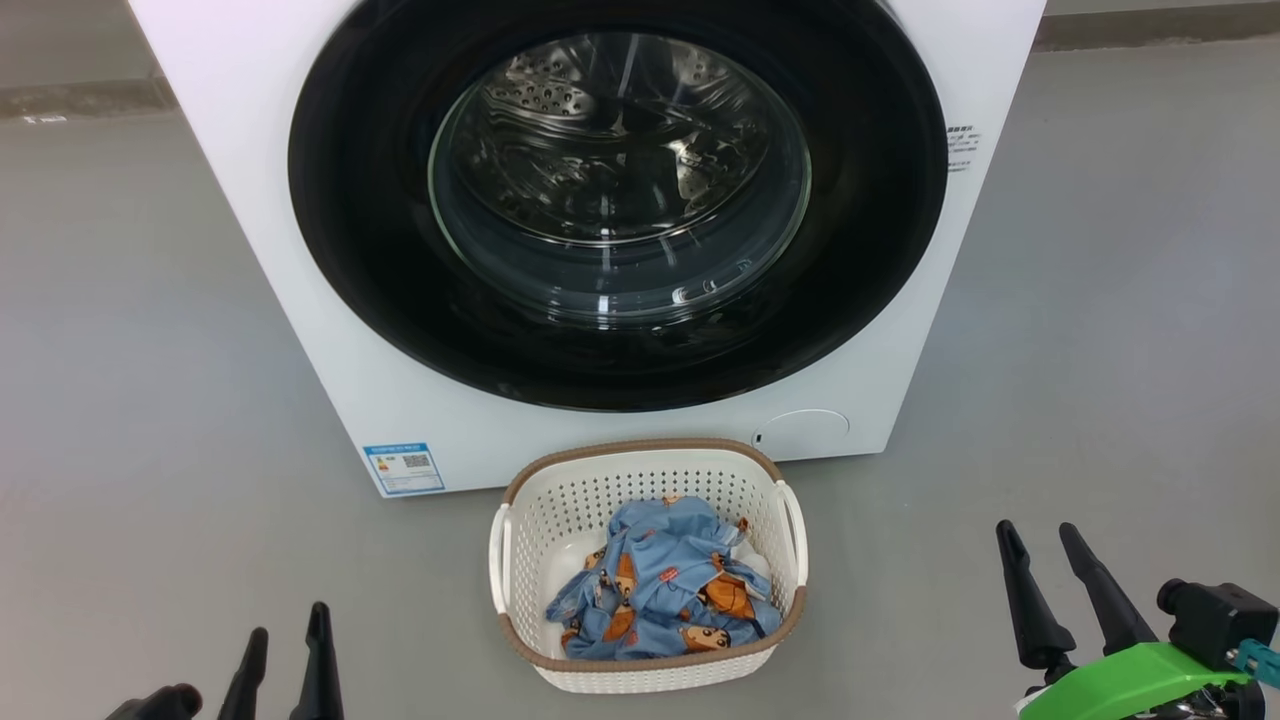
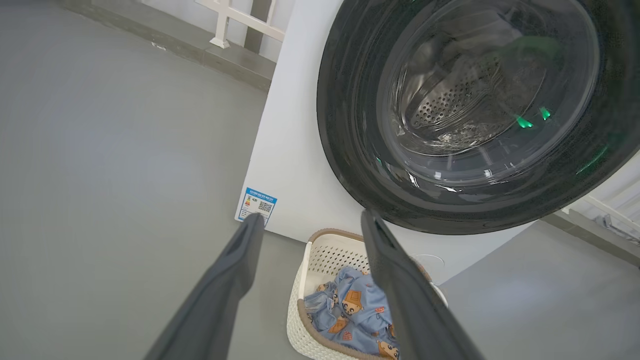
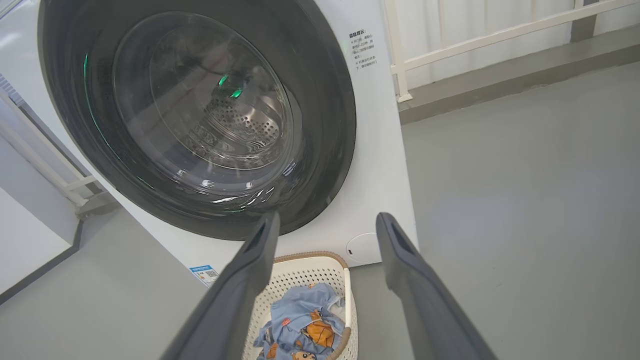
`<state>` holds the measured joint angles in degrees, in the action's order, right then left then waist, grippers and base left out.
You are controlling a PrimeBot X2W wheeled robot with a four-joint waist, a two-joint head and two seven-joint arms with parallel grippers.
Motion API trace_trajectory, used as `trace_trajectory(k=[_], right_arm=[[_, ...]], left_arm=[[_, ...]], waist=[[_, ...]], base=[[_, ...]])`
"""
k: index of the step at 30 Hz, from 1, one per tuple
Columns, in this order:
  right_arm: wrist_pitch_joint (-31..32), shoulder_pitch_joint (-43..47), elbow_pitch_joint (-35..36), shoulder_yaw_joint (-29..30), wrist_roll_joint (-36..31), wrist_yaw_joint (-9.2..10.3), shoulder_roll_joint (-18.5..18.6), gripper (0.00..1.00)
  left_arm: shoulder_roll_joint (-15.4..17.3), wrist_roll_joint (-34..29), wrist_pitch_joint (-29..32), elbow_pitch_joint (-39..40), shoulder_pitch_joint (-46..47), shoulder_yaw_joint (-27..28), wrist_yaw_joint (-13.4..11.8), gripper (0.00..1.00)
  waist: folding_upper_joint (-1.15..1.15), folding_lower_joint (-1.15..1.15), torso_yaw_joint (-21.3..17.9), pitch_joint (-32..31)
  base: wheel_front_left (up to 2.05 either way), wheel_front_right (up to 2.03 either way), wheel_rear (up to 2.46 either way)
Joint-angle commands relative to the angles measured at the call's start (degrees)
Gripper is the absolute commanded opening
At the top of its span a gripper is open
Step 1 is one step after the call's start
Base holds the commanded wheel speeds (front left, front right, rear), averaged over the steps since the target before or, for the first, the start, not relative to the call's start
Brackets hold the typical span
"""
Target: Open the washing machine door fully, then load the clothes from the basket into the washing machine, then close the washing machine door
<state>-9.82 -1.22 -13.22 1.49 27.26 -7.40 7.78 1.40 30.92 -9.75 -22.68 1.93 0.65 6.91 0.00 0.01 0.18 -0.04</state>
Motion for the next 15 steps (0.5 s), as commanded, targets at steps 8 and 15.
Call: trace_trajectory(k=[8, 15], right_arm=[[-1.9, -1.6, -0.1, -1.4, -6.3, -0.08, 1.6, 1.00], [-3.1, -1.5, -1.6, -1.4, -10.8, -0.08, 2.2, 1.00]], left_arm=[[1.2, -8.2, -2.0, 1.3, 2.5, 2.4, 0.5, 1.00], [1.3, -13.4, -3.1, 1.6, 2.2, 3.2, 0.5, 1.00]], waist=[[0.00, 0.00, 0.1, 0.1], [0.00, 0.00, 0.3, 0.1]], base=[[0.00, 0.00, 0.00], [0.00, 0.00, 0.00]])
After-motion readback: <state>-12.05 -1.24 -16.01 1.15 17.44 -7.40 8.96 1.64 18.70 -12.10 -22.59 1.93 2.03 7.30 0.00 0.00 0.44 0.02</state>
